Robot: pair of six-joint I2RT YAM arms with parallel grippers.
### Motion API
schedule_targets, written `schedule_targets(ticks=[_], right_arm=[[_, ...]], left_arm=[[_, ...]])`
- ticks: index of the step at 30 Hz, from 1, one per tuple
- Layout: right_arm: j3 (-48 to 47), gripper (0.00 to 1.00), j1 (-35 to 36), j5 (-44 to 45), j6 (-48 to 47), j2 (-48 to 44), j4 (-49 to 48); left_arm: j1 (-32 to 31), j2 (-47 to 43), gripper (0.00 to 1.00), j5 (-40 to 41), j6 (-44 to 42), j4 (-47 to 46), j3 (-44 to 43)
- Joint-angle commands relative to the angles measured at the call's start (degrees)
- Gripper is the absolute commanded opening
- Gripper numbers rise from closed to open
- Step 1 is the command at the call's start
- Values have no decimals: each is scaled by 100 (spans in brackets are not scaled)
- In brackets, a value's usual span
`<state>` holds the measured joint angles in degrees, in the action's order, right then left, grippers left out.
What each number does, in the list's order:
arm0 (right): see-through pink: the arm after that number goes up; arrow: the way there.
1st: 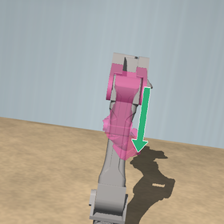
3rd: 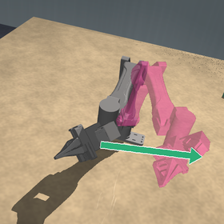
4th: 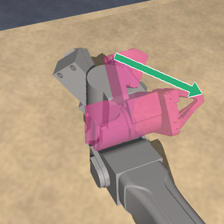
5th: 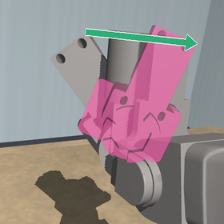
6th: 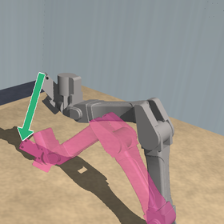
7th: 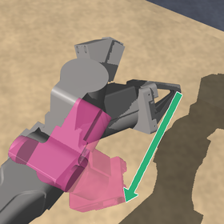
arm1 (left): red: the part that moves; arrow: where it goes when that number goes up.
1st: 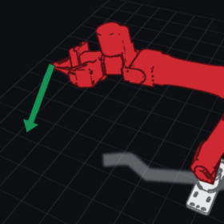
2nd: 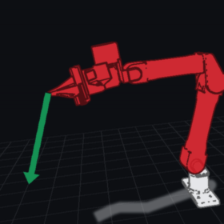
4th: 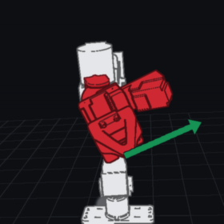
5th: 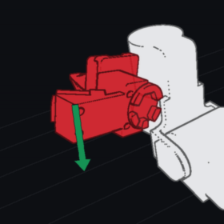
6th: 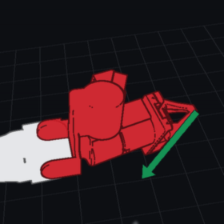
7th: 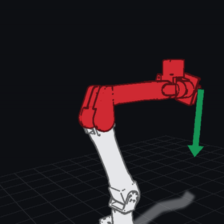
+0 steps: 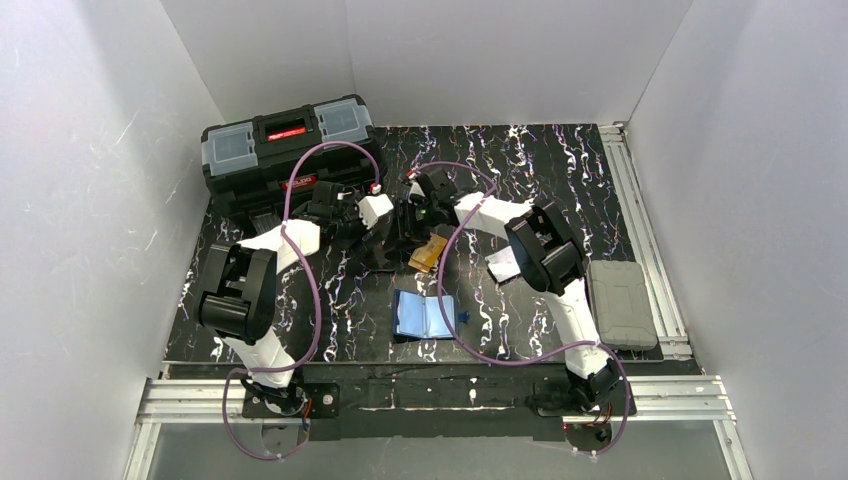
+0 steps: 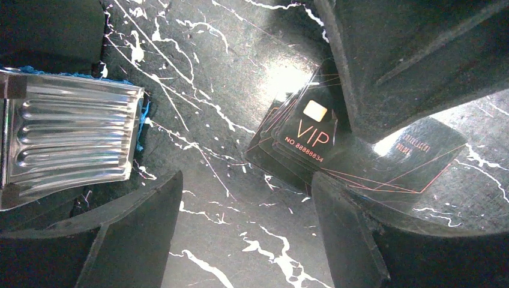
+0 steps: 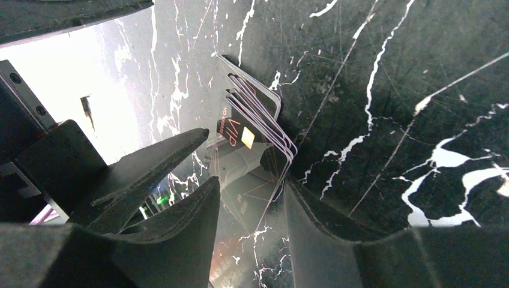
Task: Put the credit cards into the card holder
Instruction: Pick up the credit card from the center of the board.
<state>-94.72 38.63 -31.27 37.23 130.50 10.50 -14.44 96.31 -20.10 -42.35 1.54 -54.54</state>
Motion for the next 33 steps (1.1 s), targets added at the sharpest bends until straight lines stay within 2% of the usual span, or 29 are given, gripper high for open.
schedule_targets(ticks=[1, 25, 29, 33], right_arm=[[190, 51, -19, -78, 173, -222, -46], [208, 45, -58, -450, 699, -17, -503], [147, 40, -66, -577, 829, 34, -652], [164, 36, -95, -608, 915, 74, -710]], left_arm=[[-15, 4, 77, -184, -17, 28, -54], [-215, 293, 78, -346, -94, -117, -170], [-223, 186, 77, -321, 176, 423, -523], [-223, 206, 78, -438, -2, 385, -280]])
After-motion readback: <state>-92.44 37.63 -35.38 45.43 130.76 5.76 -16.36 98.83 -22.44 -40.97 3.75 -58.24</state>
